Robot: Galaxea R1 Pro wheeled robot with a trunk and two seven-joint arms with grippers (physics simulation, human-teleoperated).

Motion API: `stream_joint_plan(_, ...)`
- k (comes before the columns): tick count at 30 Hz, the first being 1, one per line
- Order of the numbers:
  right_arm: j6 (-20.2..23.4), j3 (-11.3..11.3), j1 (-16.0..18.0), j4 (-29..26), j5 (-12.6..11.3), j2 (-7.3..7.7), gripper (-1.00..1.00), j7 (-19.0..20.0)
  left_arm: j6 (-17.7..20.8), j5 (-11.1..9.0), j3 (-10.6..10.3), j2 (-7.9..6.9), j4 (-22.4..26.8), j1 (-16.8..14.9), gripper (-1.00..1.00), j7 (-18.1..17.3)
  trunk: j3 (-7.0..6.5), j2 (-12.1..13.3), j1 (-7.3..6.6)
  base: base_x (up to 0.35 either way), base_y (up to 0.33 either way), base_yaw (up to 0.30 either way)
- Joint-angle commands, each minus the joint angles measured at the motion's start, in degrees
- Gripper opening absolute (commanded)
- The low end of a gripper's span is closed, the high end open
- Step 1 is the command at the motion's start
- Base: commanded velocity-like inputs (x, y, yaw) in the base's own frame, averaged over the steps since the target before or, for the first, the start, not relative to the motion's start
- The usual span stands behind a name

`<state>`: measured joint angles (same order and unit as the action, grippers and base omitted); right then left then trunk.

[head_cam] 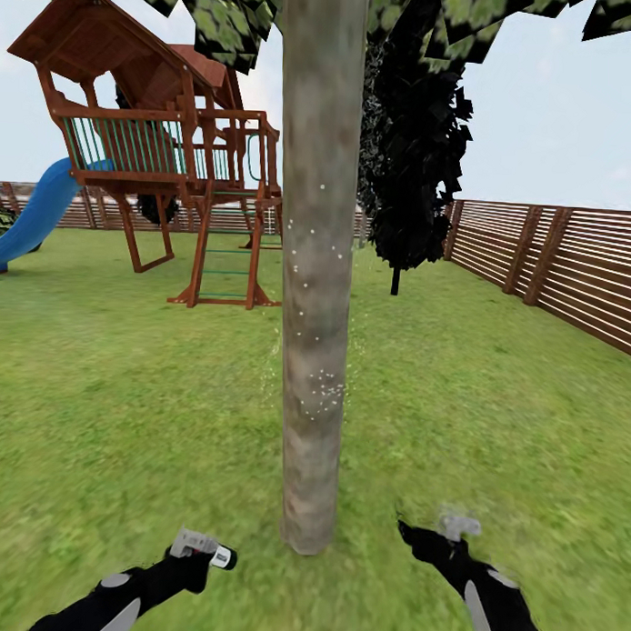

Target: In the garden, pick up the pesticide atomizer on the floor and spray pesticide onto both trees until each tree trunk is fully covered.

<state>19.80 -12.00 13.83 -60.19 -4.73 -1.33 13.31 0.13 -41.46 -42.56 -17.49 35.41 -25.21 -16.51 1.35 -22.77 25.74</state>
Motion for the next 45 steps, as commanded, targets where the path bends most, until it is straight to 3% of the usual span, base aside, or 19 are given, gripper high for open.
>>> stream_joint_plan(1, -1.9, -0.2, -0.8, 2.3, -0.5, 0.45, 1.00, 0.2, 0.0, -0.6, -0.3, 0.30, -1.3, -0.1, -1.00, 0.0, 0.12, -0.1, 0.04, 0.000, 0.000, 0.000)
stream_joint_plan(5, -10.3, -0.2, -2.2, 14.5, -0.6, 3.06, 1.00, 0.2, 0.0, -0.6, -0.3, 0.97, -7.8, -0.1, -1.00, 0.0, 0.12, -0.1, 0.04, 0.000, 0.000, 0.000)
stream_joint_plan(8, -13.3, -0.2, -2.4, 23.7, -0.7, 5.55, 1.00, 0.1, 0.0, -0.6, -0.3, 1.94, -13.7, -0.1, -1.00, 0.1, 0.12, -0.1, 0.04, 0.000, 0.000, 0.000)
stream_joint_plan(15, -14.5, -0.3, -2.5, 33.8, -0.8, 9.79, 1.00, 0.1, 0.0, -0.5, -0.3, 2.92, -22.9, 0.4, -1.00, 0.3, 0.12, -0.1, 0.04, 0.000, 0.000, 0.000)
stream_joint_plan(19, -14.5, -0.2, -2.5, 40.3, -0.9, 12.73, 1.00, 0.1, -0.1, -0.4, -0.3, 2.92, -24.7, 2.8, -1.00, 0.3, 0.12, -0.1, 0.04, 0.000, 0.000, 0.000)
stream_joint_plan(22, -14.5, -0.1, -2.6, 45.4, -0.7, 14.02, 1.00, 0.1, -0.2, -0.1, -0.6, 2.91, -25.0, 4.8, -1.00, 0.3, 0.12, -0.1, 0.04, 0.000, 0.000, 0.000)
stream_joint_plan(27, -14.5, 0.0, -2.7, 49.1, -0.7, 14.53, 1.00, 0.1, -0.2, 0.2, -0.9, 2.90, -25.2, 6.9, -1.00, 0.3, 0.12, -0.1, 0.04, 0.000, 0.000, 0.000)
stream_joint_plan(35, -14.4, 0.0, -2.7, 49.8, -0.7, 14.57, 1.00, 0.1, -0.1, 0.4, -1.0, 2.98, -25.3, 7.4, -1.00, 0.3, 0.12, -0.1, 0.04, 0.000, 0.000, 0.000)
stream_joint_plan(40, -14.4, 0.3, -2.7, 50.0, -0.8, 13.84, 1.00, 0.2, 0.0, 0.4, -1.0, 3.62, -25.3, 7.4, -1.00, 0.3, 0.12, -0.1, 0.04, 0.000, 0.000, 0.000)
stream_joint_plan(45, -14.4, 0.4, -2.7, 56.3, -0.8, 11.37, 1.00, 0.2, 0.0, 0.4, -1.0, 4.47, -25.3, 7.5, -1.00, 0.3, 0.12, -0.1, 0.04, 0.000, 0.000, 0.000)
